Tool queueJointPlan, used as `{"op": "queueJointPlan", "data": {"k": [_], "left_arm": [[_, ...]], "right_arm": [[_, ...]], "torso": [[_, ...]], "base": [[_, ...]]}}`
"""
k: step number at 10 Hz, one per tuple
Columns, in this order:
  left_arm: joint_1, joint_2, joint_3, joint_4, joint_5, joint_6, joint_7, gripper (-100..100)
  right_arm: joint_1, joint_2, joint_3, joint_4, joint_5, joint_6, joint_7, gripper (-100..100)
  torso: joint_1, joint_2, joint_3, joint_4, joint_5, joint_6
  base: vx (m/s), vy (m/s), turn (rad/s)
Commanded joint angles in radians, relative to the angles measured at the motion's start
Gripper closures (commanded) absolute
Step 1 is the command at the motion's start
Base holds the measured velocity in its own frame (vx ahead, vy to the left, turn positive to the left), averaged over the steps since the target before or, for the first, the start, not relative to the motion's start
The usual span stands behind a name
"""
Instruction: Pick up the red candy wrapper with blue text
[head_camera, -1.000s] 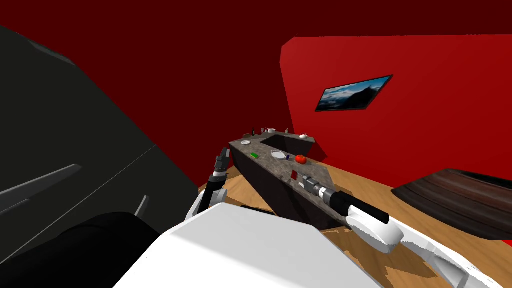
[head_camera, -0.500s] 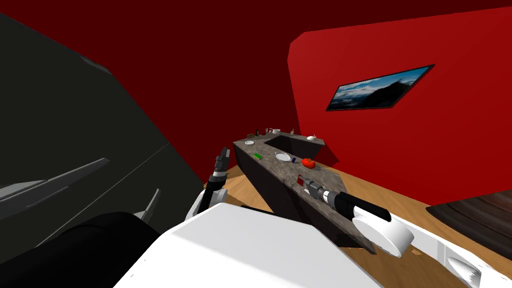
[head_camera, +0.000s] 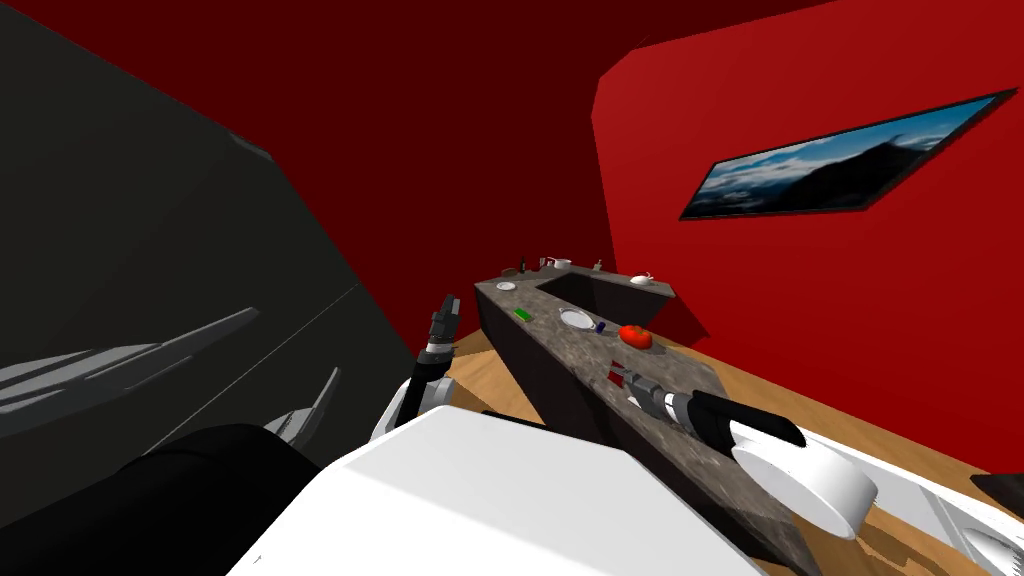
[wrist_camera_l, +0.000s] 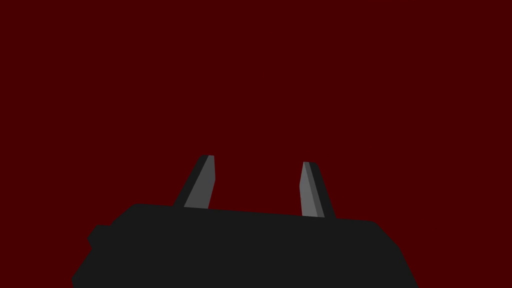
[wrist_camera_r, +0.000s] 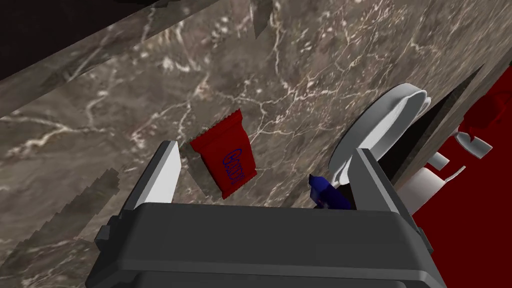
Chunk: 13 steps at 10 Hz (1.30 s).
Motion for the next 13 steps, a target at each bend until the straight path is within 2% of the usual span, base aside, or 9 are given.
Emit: {"op": "queueJointPlan", "data": {"k": [1,3,5,6,7,8,11,12,13], "left_arm": [[0.000,0.000,0.000,0.000,0.000,0.000,0.000,0],[0.000,0.000,0.000,0.000,0.000,0.000,0.000,0],[0.000,0.000,0.000,0.000,0.000,0.000,0.000,0],[0.000,0.000,0.000,0.000,0.000,0.000,0.000,0],[0.000,0.000,0.000,0.000,0.000,0.000,0.000,0],[0.000,0.000,0.000,0.000,0.000,0.000,0.000,0],[0.000,0.000,0.000,0.000,0.000,0.000,0.000,0],[0.000,0.000,0.000,0.000,0.000,0.000,0.000,0],[0.000,0.000,0.000,0.000,0.000,0.000,0.000,0]], "right_arm": [[-0.012,0.001,0.015,0.010,0.009,0.031,0.008,-100],[0.023,-0.069,0.037,0.031,-0.022,0.076,0.034,-100],[0.023,-0.084,0.037,0.031,-0.022,0.076,0.034,-100],[0.041,-0.123,0.048,0.040,-0.036,0.097,0.047,-100],[0.057,-0.148,0.059,0.049,-0.049,0.116,0.058,-100],[0.057,-0.159,0.059,0.049,-0.049,0.116,0.058,-100],[0.102,-0.249,0.087,0.068,-0.081,0.166,0.087,-100],[0.102,-0.249,0.087,0.068,-0.081,0.166,0.087,-100],[0.115,-0.273,0.095,0.072,-0.090,0.179,0.095,-100]], "torso": [[0.000,0.000,0.000,0.000,0.000,0.000],[0.000,0.000,0.000,0.000,0.000,0.000],[-0.001,-0.001,-0.001,0.000,0.000,0.001],[-0.001,0.001,0.001,0.000,0.000,0.001],[-0.001,0.001,0.001,0.000,0.000,0.000],[0.000,0.000,0.000,0.000,0.000,0.000],[0.000,-0.002,-0.001,0.000,0.000,0.000],[-0.001,-0.003,-0.002,-0.001,-0.001,0.001],[-0.001,-0.001,-0.001,0.000,0.000,0.001]], "base": [[0.046,0.001,0.100],[0.067,0.010,0.233],[0.043,-0.005,0.034],[0.029,0.002,0.158],[0.059,0.004,0.263],[0.058,0.004,0.099],[0.076,0.002,0.178],[0.058,-0.004,0.053],[0.007,0.002,0.074]]}}
